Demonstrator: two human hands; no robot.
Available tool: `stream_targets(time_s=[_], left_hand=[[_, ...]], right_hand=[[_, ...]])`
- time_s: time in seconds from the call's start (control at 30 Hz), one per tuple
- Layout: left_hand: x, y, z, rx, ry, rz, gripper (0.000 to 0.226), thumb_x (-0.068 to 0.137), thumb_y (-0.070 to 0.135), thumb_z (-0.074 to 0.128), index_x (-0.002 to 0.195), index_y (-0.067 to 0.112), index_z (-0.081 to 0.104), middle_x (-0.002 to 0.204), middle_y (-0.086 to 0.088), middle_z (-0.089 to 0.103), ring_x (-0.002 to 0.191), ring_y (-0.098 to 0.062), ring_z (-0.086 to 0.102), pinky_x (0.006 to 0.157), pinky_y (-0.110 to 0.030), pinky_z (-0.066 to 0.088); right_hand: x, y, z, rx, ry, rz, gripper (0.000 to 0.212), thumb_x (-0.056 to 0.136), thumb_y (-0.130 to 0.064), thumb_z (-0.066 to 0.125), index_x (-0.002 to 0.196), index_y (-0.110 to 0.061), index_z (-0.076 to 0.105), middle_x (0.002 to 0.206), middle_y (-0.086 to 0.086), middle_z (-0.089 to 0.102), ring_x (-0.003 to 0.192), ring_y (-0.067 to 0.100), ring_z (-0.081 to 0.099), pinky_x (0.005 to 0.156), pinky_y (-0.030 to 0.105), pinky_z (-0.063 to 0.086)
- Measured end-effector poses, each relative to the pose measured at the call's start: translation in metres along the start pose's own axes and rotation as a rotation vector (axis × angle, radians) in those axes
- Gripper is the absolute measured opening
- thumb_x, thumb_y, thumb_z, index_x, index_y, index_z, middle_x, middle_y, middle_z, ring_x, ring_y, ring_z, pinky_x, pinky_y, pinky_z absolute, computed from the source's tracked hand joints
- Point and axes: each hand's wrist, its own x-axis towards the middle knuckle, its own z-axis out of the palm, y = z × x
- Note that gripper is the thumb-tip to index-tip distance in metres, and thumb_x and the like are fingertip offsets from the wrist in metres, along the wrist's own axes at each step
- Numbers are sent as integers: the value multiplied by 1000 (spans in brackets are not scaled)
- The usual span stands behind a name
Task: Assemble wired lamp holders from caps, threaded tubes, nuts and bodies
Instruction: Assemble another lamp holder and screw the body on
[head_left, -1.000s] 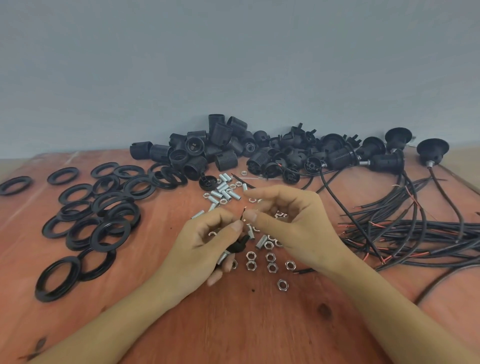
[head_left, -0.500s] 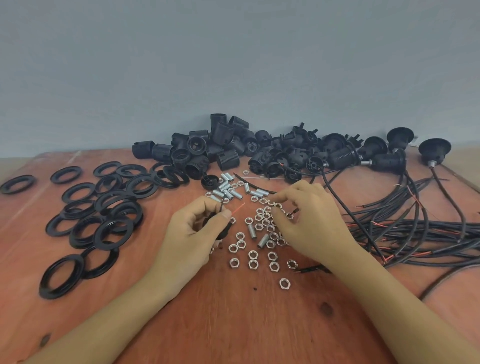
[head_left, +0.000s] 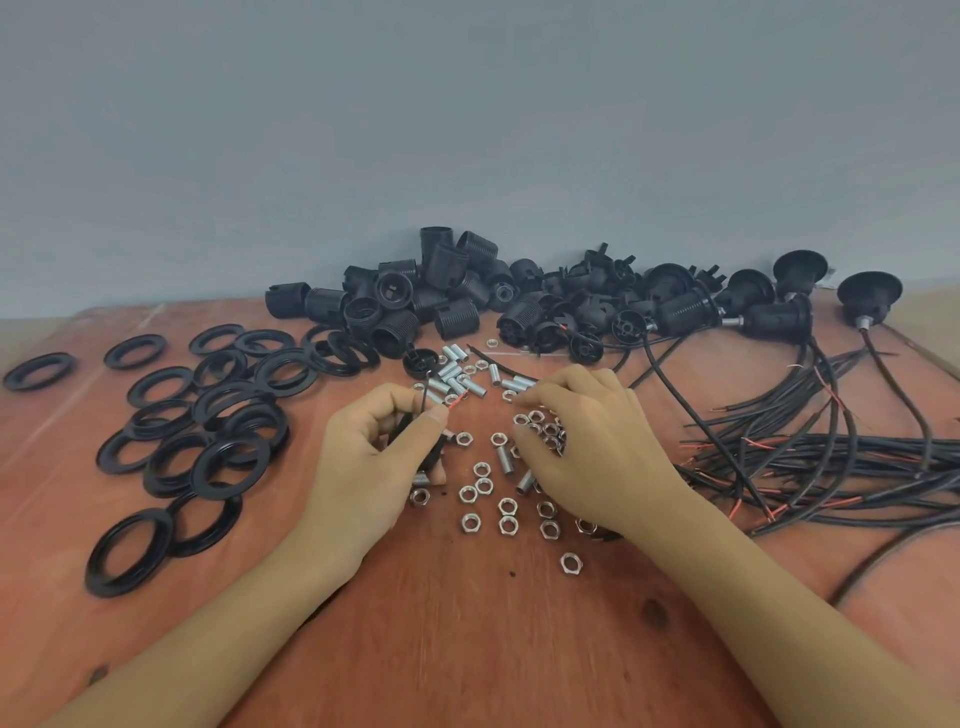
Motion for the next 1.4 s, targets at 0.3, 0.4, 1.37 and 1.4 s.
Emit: stream_targets(time_s=[0.3,0.4,1.37,1.4], left_hand=[[4,-6,-6,-34,2,-14,22,95,13,60,74,18,64,57,-10,57,43,-15,49,34,-20,33],[4,-7,-6,-38,-6,-6,24,95,13,59,73,21,65,56,-9,57,44,-16,49,34,-20,33],[7,-12,-8,-72,-2,1,24,94,16,63,73,26,68,54,-5,59,45,-25,48,37,-23,39],[7,-11,-8,-74,-1,2,23,94,16,62,74,25,68,54,-5,59,45,-25,48,37,-23,39]], right_hand=[[59,-32,7,-34,-93,-91,42,96,-32,51,136,-21,53,138,3,50,126,28,40,102,41,36],[79,-50,19,-65,-180,-131,46,94,-31,54,139,-20,51,139,6,49,130,31,37,104,44,34],[129,-2,25,-453,20,-365,33,94,-15,57,124,-11,47,125,4,58,121,27,42,89,36,43],[126,0,23,-375,73,-379,32,96,-21,57,124,-10,49,129,5,56,123,27,43,92,37,44]])
